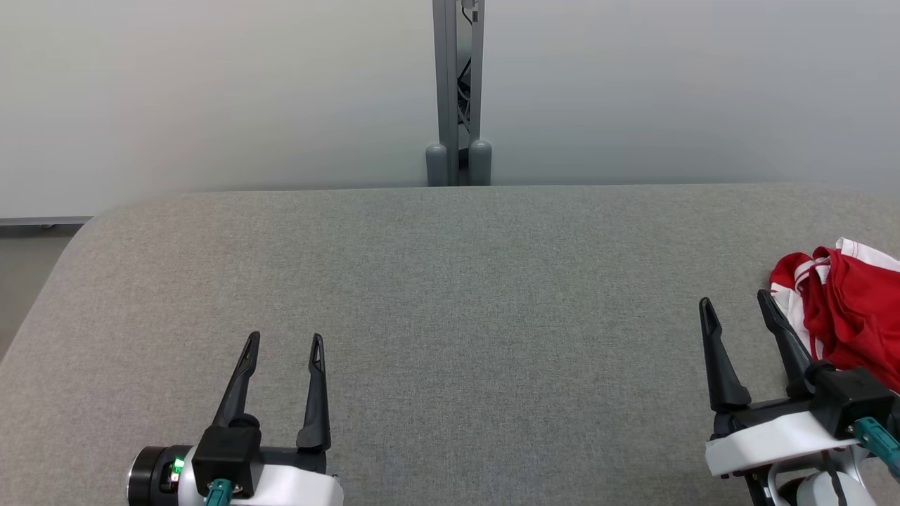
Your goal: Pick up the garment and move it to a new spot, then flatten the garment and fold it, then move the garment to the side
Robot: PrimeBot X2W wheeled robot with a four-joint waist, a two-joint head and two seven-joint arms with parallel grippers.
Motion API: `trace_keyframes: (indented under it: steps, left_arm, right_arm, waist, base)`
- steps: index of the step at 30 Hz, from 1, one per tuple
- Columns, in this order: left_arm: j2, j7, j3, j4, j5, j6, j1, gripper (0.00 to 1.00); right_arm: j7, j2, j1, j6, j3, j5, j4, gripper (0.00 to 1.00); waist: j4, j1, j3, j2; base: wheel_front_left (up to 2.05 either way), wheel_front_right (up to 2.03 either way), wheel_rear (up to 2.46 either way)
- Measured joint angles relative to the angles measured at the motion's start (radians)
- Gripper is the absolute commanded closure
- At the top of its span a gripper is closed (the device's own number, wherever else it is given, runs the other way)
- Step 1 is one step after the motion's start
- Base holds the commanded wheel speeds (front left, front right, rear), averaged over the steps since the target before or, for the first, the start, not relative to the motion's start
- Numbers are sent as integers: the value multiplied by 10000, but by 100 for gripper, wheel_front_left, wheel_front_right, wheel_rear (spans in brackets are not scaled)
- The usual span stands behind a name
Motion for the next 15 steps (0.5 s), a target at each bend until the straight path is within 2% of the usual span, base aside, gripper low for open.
trace_keyframes:
  steps: [15]
  left_arm:
    - [2,0,48,21,-192,-176,45,0]
  right_arm:
    - [0,6,4,0,23,155,92,0]
  waist:
    - [-37,0,-54,0]
  base:
    - [0,0,0]
